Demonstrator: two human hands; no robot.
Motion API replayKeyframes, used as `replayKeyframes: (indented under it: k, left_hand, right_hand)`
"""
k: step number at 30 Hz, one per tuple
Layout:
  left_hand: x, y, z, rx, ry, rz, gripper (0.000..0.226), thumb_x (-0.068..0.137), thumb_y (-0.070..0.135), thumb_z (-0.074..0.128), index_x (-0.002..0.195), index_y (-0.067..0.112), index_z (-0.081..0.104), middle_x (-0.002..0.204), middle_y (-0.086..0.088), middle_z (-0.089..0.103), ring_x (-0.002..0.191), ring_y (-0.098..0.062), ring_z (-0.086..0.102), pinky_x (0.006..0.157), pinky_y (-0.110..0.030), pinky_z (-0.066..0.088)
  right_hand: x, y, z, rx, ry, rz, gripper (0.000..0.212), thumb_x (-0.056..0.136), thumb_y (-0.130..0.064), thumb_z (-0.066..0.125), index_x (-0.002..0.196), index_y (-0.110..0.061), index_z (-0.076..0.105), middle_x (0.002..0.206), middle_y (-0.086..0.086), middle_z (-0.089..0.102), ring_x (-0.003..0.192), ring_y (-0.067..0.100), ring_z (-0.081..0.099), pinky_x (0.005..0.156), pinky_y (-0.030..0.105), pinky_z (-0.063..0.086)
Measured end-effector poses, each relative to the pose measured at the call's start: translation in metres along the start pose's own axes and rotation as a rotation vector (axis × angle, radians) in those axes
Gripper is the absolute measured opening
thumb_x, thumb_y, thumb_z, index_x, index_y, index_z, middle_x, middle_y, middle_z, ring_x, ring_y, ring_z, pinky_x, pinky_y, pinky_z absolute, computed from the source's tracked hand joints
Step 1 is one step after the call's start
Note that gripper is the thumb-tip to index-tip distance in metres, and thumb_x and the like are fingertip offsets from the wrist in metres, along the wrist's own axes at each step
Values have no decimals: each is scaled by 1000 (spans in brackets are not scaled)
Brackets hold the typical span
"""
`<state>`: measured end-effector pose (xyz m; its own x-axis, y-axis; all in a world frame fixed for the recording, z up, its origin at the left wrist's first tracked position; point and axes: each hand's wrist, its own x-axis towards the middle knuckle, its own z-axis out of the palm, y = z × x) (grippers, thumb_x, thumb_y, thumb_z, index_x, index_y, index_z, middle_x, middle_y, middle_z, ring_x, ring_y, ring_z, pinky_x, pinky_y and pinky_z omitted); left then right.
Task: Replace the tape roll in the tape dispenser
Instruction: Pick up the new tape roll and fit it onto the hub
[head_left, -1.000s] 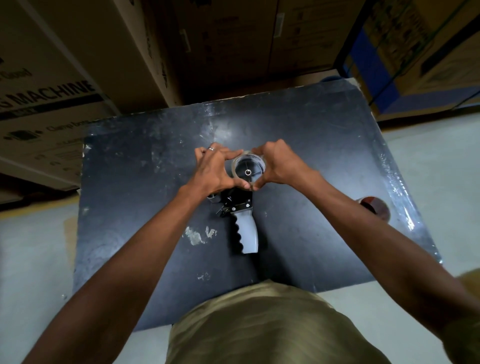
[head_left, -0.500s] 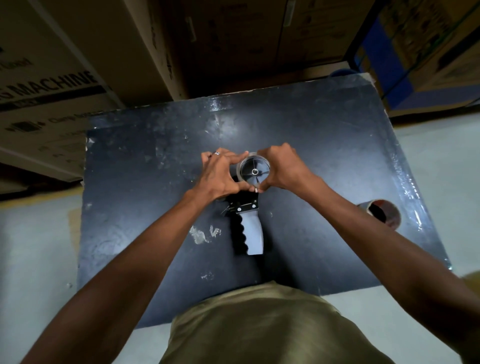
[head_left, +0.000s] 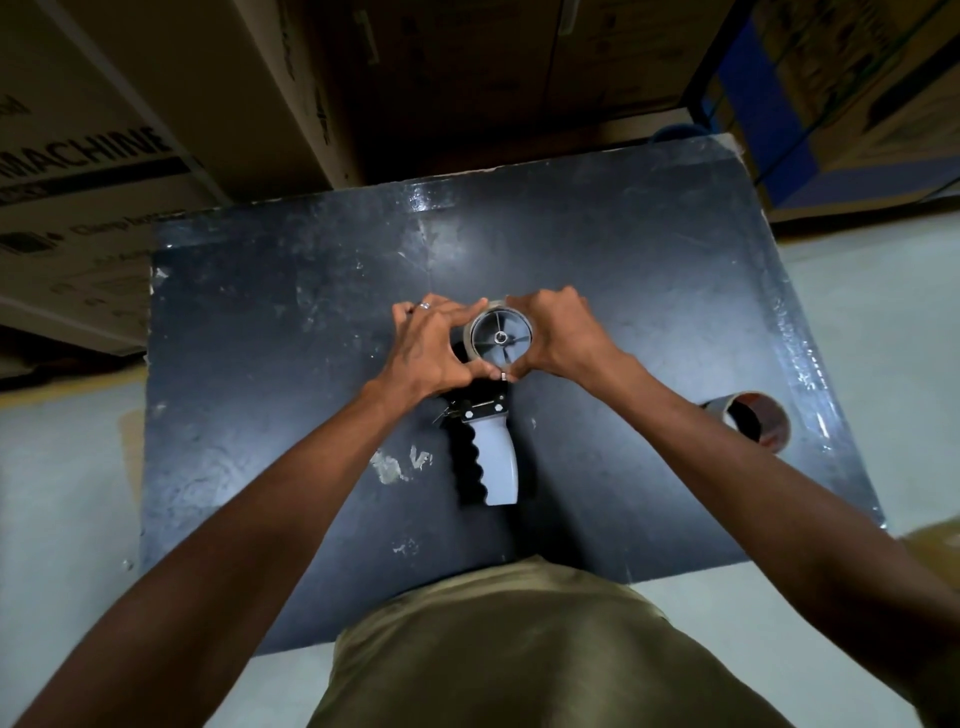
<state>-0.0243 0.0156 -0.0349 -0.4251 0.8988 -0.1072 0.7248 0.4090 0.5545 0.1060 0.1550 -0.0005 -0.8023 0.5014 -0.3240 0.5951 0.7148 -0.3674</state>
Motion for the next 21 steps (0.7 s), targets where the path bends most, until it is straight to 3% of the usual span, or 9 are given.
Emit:
replayKeyframes:
  k: [4, 9, 16, 21]
  left_hand:
    - [1, -2, 4, 10, 6, -10, 98, 48, 71, 77, 136, 32, 59, 123, 4, 69, 121, -17, 53, 99, -39, 25]
    - [2, -6, 8, 16, 15, -11, 96, 50, 66, 85, 137, 33, 59, 123, 4, 69, 120, -16, 54, 97, -36, 23]
    - [2, -9, 15, 47, 25, -7, 97, 51, 65, 86, 137, 32, 58, 121, 3, 69, 118, -19, 54, 98, -41, 24]
    - [3, -9, 16, 106, 7, -4, 98, 55, 69, 82, 141, 32, 54, 126, 5, 67, 122, -18, 51, 102, -41, 22]
  right_hand:
    - [0, 1, 3, 30, 9, 3, 77, 44, -47, 94, 114, -25, 72, 101, 4, 79, 99, 30, 72, 81, 34, 55]
    - [-2, 3, 6, 93, 25, 11, 86, 43, -41, 96, 123, -24, 71, 106, 5, 79, 102, 30, 72, 88, 39, 57]
    - [-2, 8, 11, 115, 43, 12, 93, 46, -38, 98, 132, -20, 67, 111, 9, 78, 105, 31, 72, 91, 40, 56]
    - [-1, 9, 15, 138, 49, 15, 92, 44, -40, 97, 129, -21, 68, 110, 8, 79, 104, 31, 73, 90, 42, 57]
